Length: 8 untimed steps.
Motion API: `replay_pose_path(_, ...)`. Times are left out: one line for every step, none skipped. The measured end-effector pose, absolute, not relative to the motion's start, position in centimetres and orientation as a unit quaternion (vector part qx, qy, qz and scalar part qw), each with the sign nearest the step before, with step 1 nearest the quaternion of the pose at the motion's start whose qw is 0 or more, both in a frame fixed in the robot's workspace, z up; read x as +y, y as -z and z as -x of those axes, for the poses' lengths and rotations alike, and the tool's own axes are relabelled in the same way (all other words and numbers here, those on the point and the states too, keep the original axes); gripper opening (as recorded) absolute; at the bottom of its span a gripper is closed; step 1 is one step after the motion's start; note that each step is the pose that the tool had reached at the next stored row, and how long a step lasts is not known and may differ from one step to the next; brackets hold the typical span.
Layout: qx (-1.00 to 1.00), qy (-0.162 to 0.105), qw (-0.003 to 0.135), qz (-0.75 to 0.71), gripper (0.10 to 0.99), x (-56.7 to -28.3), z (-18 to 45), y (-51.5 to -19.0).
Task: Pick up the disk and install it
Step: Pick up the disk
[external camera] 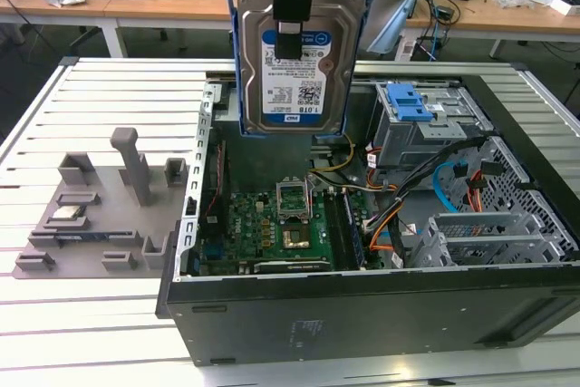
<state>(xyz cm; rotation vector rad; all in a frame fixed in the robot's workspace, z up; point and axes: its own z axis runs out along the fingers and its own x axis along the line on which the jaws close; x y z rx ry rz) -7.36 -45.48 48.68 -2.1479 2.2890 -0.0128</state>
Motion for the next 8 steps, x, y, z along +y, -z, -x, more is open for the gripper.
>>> replay_pose_path(0.729, 0.004, 0.001, 0.684, 0.361, -45.7, 7.4, -48.7)
replay_pose_path(0.729, 0.004, 0.001, 0.684, 0.361, -45.8, 7.4, -48.7)
replay_pose_path(0.729, 0.004, 0.001, 0.684, 0.361, -46.0, 7.4, -48.7)
replay_pose_path(0.729, 0.005, 0.001, 0.684, 0.361, -46.2, 7.4, -48.7)
replay_pose_path(0.729, 0.005, 0.001, 0.684, 0.361, -46.4, 7.4, -48.7)
replay_pose_path(0.729, 0.005, 0.001, 0.684, 0.361, -46.6, 7.4, -48.7)
replay_pose_path(0.729, 0.005, 0.001, 0.684, 0.361, -46.8, 7.4, -48.7)
replay_pose_path(0.729, 0.005, 0.000, 0.684, 0.361, -47.0, 7.4, -48.7)
